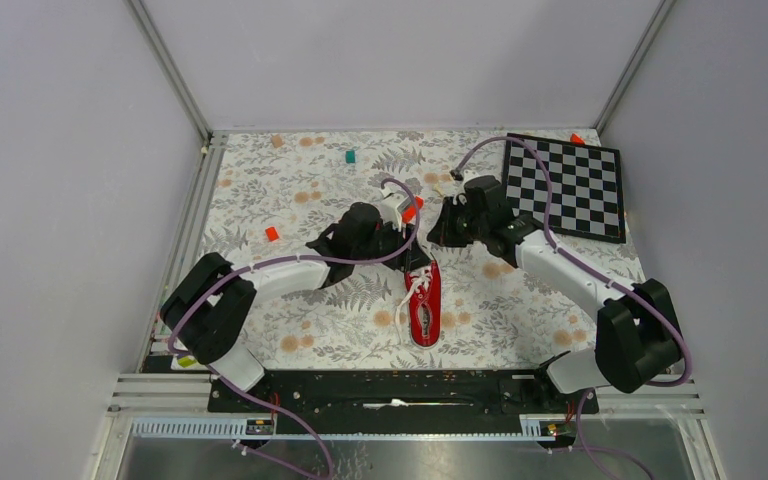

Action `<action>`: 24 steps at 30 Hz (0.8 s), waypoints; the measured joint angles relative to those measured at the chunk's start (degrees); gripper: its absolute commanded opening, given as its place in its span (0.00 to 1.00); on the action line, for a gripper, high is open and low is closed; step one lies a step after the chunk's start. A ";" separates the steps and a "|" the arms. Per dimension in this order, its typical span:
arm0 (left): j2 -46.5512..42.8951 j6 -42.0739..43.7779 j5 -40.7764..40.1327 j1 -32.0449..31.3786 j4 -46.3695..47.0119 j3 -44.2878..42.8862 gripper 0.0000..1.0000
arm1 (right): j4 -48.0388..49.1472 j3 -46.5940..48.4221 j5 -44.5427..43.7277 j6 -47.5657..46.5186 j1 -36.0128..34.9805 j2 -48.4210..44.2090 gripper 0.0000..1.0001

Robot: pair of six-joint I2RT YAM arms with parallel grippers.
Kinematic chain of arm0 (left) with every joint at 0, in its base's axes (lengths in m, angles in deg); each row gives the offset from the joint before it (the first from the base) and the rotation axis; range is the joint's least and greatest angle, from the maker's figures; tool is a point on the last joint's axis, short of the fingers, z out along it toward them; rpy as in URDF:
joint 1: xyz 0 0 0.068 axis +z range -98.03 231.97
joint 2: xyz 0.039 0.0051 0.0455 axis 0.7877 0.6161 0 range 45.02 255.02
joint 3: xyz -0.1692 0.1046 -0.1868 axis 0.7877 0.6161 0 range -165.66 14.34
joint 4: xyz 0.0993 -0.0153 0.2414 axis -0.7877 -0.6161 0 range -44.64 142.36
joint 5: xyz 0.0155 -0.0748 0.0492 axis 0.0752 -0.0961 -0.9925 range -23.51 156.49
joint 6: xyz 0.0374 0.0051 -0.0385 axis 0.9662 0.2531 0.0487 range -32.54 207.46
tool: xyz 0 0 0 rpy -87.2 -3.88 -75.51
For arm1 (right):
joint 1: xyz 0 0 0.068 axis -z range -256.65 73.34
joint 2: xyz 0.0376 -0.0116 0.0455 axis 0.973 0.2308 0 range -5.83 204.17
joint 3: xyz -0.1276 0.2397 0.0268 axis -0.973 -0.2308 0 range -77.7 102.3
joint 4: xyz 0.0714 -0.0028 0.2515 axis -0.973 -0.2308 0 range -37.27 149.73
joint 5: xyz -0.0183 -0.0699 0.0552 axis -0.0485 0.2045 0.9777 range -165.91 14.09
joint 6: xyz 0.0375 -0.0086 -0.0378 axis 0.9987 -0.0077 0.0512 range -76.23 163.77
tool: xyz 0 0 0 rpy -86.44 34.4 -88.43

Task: Tie the shoes
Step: Cross the shoelace with the shoelace.

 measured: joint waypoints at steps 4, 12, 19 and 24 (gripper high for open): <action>0.07 -0.44 -0.24 0.00 0.44 0.00 0.62 | -0.04 -1.14 0.07 -0.15 0.42 -0.46 0.00; -0.04 -0.61 -0.63 0.02 1.99 0.02 0.57 | -0.44 -1.90 -1.01 -2.69 0.74 -3.34 0.00; 0.59 -0.76 -0.50 0.09 0.76 -1.84 0.19 | -0.57 -2.19 -1.11 -4.63 0.79 -4.59 0.00; 1.33 -1.38 0.22 0.20 0.98 -3.15 0.00 | -0.87 -2.67 -1.22 -5.27 0.81 -5.42 0.00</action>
